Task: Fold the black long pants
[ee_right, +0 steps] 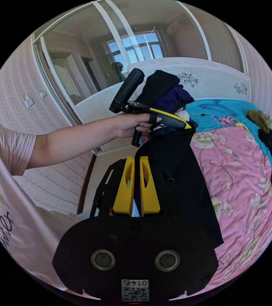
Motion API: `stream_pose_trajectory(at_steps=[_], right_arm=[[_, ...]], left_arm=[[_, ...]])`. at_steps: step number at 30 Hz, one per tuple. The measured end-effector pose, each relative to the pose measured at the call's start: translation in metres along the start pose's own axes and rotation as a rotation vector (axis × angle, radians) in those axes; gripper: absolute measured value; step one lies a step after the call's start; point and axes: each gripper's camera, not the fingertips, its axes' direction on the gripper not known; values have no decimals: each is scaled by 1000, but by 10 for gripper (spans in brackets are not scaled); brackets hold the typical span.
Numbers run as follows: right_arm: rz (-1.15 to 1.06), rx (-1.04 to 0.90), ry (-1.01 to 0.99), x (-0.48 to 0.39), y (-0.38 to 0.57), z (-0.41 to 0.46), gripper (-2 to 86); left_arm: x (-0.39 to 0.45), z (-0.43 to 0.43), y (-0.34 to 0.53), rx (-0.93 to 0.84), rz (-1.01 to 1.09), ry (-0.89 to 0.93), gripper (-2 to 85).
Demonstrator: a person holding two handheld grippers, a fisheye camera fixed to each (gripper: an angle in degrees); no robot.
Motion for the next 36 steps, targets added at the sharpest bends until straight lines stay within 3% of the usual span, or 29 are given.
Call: stream_pose_trajectory(at_steps=[4, 7, 10, 13, 19, 22, 25, 30, 36], right_arm=[[-59, -102, -26, 1, -59, 65, 39], [31, -205, -81, 20, -75, 99, 87], [81, -189, -186, 39, -66, 89, 108], [135, -172, -96, 62, -35, 54, 109], [588, -110, 133, 137, 77, -28, 112], [836, -78, 181, 163, 126, -45, 128], [945, -27, 189, 174, 147, -47, 138], [946, -42, 54, 191, 141, -23, 124], [857, -106, 86, 195, 111, -33, 17]], left_arm=[[-77, -46, 19, 17, -163, -159, 34], [-110, -85, 40, 64, -229, -236, 39], [-124, -120, 62, 90, -255, -260, 39], [-131, -136, 87, 93, -284, -267, 41], [-154, -93, 114, -60, -349, -157, 112], [-169, -86, 113, -47, -394, -166, 129], [-184, -87, 108, -45, -429, -190, 152], [-205, -68, 109, -123, -463, -130, 153], [-204, -56, 107, -181, -442, -94, 101]])
